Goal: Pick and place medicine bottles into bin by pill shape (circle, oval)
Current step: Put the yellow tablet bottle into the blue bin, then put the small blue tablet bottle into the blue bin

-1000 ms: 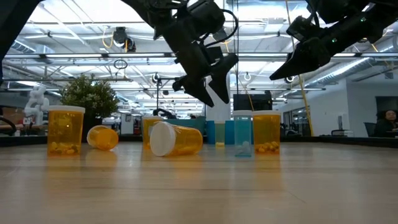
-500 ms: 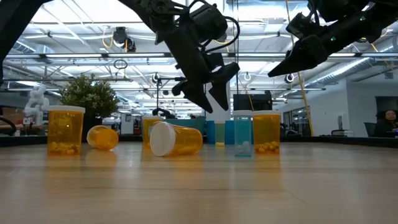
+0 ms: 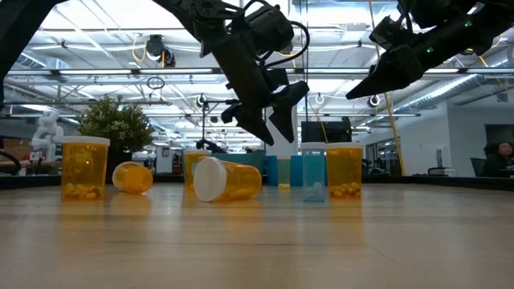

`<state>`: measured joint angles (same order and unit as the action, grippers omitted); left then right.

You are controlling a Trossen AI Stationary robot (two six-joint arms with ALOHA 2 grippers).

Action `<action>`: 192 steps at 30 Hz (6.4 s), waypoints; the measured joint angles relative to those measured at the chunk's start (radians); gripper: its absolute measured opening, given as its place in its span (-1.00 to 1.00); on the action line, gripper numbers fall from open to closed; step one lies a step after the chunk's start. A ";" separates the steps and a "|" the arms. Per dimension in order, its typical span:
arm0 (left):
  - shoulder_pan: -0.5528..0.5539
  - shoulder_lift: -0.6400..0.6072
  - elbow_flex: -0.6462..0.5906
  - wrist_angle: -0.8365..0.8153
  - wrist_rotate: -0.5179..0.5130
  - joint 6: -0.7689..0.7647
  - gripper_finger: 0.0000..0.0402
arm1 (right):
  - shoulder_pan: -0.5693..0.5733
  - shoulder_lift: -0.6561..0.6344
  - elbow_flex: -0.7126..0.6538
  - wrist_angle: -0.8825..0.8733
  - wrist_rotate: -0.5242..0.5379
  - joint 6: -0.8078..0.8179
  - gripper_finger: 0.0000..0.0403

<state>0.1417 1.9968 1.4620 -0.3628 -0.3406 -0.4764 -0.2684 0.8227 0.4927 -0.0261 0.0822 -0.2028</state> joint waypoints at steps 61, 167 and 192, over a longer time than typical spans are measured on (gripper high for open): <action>0.026 0.053 0.104 -0.056 0.097 0.153 -0.40 | 0.000 -0.002 0.000 -0.001 0.000 -0.004 0.07; 0.251 0.121 0.084 0.206 0.101 0.339 -0.33 | 0.000 -0.011 -0.001 0.000 0.026 -0.048 0.07; 0.234 0.073 0.084 0.164 0.107 0.352 -0.07 | 0.000 -0.011 0.000 -0.001 0.026 -0.046 0.07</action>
<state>0.3754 2.0694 1.5463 -0.1984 -0.2333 -0.1249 -0.2687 0.8116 0.4927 -0.0273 0.1078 -0.2491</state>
